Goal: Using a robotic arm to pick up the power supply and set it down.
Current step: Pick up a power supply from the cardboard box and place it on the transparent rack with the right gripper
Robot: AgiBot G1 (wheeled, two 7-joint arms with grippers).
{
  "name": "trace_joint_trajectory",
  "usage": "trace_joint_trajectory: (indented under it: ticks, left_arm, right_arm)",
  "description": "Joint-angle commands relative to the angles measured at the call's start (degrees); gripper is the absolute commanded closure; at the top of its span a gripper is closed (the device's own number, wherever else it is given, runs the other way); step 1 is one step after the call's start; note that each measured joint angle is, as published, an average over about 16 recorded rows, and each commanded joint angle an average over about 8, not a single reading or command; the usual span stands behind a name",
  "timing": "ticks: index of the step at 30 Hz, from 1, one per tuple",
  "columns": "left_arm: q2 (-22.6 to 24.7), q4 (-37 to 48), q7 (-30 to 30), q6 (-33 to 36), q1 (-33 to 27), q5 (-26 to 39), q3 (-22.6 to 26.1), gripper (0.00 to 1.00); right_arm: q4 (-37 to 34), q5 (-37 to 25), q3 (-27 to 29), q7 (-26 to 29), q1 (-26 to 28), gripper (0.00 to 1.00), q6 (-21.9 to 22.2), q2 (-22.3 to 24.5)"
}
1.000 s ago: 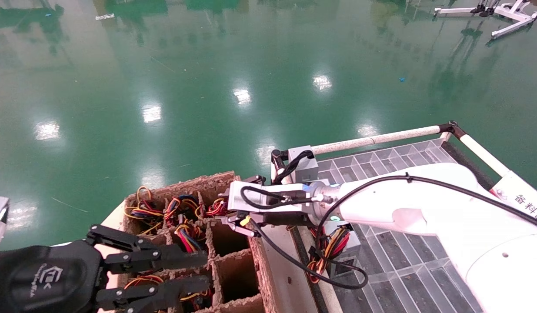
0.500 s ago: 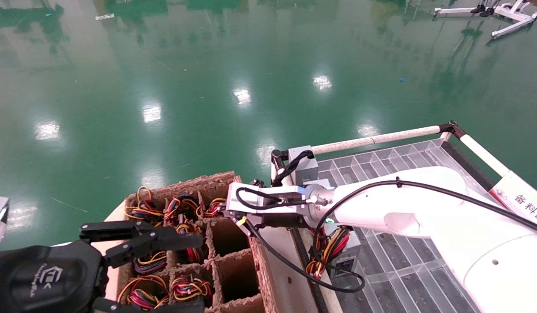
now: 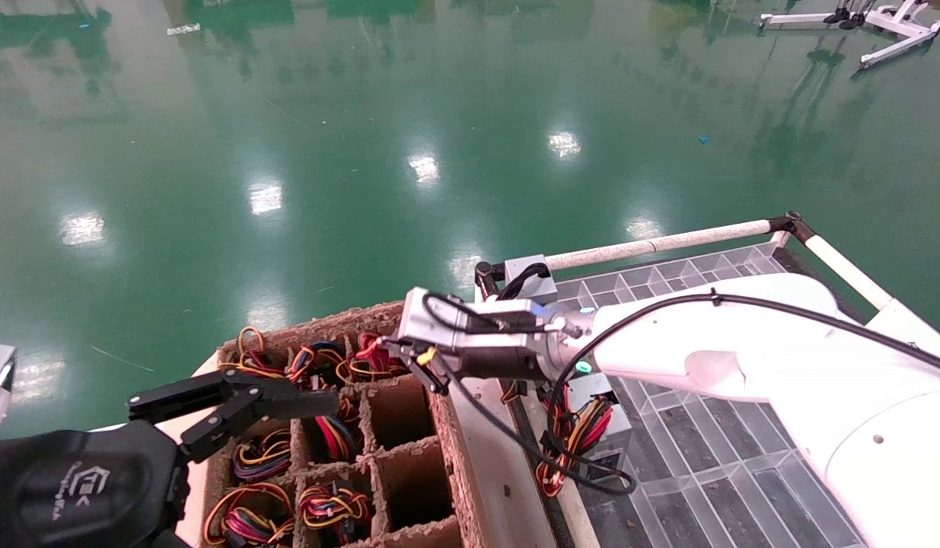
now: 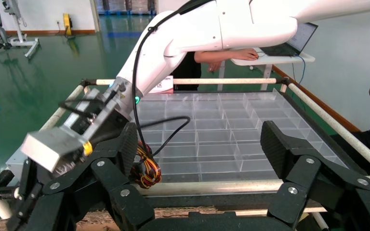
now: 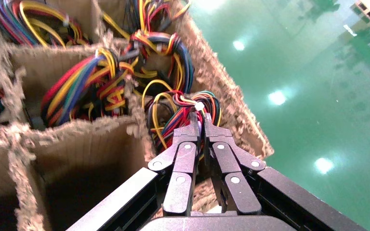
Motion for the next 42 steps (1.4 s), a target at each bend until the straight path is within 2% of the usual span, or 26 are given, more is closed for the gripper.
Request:
trace_joint_trajectory:
  ticks: [1, 13, 22, 32, 42]
  left_arm:
    - [0.00, 0.00, 0.00, 0.00, 0.00, -0.01, 0.01, 0.00]
    - [-0.02, 0.00, 0.03, -0.02, -0.01, -0.04, 0.05, 0.00]
    - [-0.04, 0.00, 0.04, -0.04, -0.02, -0.06, 0.09, 0.00]
    - [-0.05, 0.00, 0.06, -0.05, -0.03, -0.09, 0.12, 0.00]
    - [-0.07, 0.00, 0.08, -0.07, -0.03, -0.11, 0.16, 0.00]
  right_arm:
    - [-0.60, 1.20, -0.03, 0.07, 0.34, 1.00, -0.52, 0.08]
    - [-5.41, 7.82, 2.80, -0.67, 4.68, 1.00, -7.57, 1.96]
    - [-7.07, 13.66, 6.66, 1.42, 9.07, 1.00, -15.48, 6.62]
    - [-7.58, 18.54, 10.01, 5.74, 13.21, 1.00, -23.33, 15.21]
    - [-7.12, 17.00, 9.68, 7.88, 18.46, 1.00, -28.65, 28.13]
